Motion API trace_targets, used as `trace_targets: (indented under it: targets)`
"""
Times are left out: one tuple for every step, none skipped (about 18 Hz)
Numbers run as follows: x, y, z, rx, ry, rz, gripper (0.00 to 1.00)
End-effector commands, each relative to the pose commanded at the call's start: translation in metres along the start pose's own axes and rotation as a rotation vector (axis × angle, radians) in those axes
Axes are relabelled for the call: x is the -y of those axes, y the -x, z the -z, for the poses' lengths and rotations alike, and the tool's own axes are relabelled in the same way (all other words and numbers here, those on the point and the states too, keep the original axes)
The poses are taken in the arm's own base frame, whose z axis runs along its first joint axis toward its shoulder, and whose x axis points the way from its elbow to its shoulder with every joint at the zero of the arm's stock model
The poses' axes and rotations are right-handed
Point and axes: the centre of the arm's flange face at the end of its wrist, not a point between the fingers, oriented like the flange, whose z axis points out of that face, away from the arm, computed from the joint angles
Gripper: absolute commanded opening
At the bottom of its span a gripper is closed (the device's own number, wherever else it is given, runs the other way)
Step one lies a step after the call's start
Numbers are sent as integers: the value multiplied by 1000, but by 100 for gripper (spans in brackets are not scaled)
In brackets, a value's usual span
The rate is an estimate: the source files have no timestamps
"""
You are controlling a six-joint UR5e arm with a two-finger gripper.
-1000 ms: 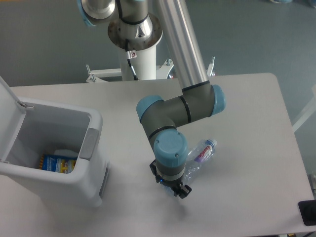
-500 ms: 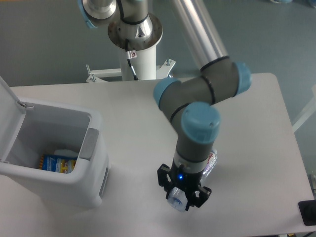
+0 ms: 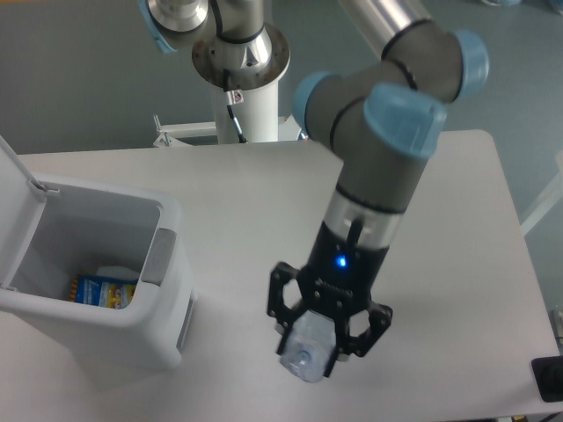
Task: Place the trash in the trash can
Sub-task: 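Lift the bottle and swing it over the trash bin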
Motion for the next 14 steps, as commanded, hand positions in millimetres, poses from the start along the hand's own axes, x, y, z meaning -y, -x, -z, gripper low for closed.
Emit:
trace_targets:
  targets:
    - [9,-5,5,0,-32,-26,33]
    - [18,-13,7,-20,-65,-49,33]
    - [27,-20,10,-53,-97,-63,33]
    - [36,-30,18,-91,-135,-75,34]
    - [48,-45,31,-123,-173,-84,34]
    - [55,-58,41,-151,-199,-79,34]
    - [60,-69,44,-178,-214,-78,34]
    - [63,-78,47,-199,-228,-85,34]
    - [69,-92,50,-224,-242,-96,34]
    - [71,-107,48,-257,-250,-104,34]
    - [71,-118,44,-285,-255,-106,34]
    - [71,-134,40,-306,-251,-112,34]
    - [67,-148,35,-324,-243,-113,34]
    - [59,-160,26,-347,-232,-107,34]
